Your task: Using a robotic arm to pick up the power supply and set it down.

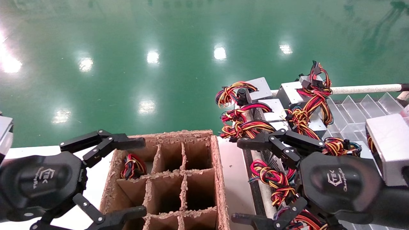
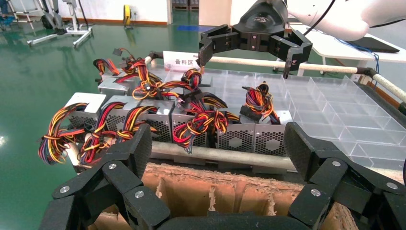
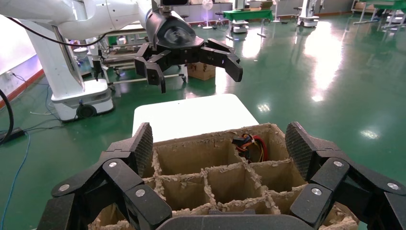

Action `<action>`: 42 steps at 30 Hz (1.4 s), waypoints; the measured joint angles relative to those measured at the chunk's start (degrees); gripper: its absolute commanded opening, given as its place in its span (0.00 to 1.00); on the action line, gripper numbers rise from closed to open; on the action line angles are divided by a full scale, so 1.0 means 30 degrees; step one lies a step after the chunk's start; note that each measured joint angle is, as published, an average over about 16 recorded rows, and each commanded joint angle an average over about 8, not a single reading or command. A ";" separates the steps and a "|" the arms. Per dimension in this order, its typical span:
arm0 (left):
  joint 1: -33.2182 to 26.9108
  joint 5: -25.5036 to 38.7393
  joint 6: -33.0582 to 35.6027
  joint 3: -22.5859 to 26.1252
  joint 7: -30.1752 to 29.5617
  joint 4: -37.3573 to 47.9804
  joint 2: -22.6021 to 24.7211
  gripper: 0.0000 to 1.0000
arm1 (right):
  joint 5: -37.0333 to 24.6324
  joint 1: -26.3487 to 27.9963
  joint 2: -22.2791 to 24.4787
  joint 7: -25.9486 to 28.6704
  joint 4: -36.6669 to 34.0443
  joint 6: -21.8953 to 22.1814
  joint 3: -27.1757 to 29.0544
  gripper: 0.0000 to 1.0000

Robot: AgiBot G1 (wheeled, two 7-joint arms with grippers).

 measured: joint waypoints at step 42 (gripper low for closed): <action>-0.0002 -0.0001 0.0002 0.0002 0.0001 0.0002 0.0000 0.00 | -0.4000 0.4443 -0.3768 -0.2370 -0.5065 -0.1315 -0.2824 1.00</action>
